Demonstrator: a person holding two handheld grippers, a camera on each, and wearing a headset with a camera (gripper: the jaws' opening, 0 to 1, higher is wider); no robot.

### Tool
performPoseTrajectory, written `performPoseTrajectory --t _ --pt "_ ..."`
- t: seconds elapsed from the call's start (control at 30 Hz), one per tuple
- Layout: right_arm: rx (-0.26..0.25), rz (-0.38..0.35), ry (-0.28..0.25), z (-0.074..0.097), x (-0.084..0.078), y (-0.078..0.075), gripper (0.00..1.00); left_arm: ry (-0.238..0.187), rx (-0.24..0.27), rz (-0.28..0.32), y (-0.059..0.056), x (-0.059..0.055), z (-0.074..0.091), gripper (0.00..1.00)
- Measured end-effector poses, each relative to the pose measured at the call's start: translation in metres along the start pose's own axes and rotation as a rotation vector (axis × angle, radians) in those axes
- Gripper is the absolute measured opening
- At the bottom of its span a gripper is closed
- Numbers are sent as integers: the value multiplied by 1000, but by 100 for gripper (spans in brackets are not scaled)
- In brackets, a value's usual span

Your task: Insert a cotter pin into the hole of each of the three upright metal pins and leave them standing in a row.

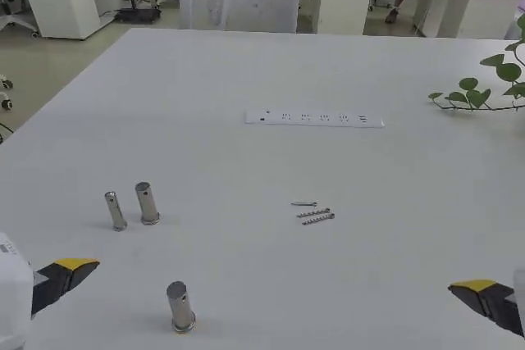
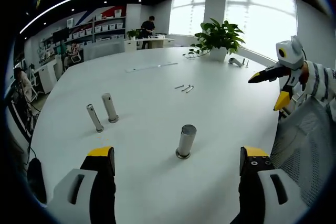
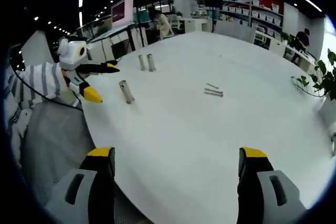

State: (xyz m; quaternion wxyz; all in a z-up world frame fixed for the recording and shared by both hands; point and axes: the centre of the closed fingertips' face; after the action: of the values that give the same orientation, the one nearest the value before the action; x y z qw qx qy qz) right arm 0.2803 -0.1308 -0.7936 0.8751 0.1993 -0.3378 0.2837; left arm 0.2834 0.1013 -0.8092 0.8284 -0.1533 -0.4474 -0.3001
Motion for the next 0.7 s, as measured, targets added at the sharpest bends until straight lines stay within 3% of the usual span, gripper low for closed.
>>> performPoseTrajectory --t 0.1,0.23,0.47,0.6,0.7 --pt "7 30 8 -2 7 0 99 6 -8 8 -1 -2 3 99" --pt "37 103 26 -7 17 5 98 -33 -5 24 1 3 6 99" --pt "49 160 38 -14 32 7 98 -16 -13 12 1 -1 9 99" --pt "57 189 49 -19 36 6 97 -69 -7 65 4 7 13 99" --pt "85 217 91 -22 33 8 93 -76 -3 70 6 8 14 99"
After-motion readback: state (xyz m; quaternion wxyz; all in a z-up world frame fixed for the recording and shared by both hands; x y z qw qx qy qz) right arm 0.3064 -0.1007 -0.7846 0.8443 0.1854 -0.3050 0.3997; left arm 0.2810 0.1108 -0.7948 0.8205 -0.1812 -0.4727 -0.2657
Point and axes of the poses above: the centre of the closed fingertips' face, and the gripper's own axes: z roughly backward along the fingers, y roughly to its left, x roughly out of its top, and after that the axes turned 8 degrees about -z, right-handed
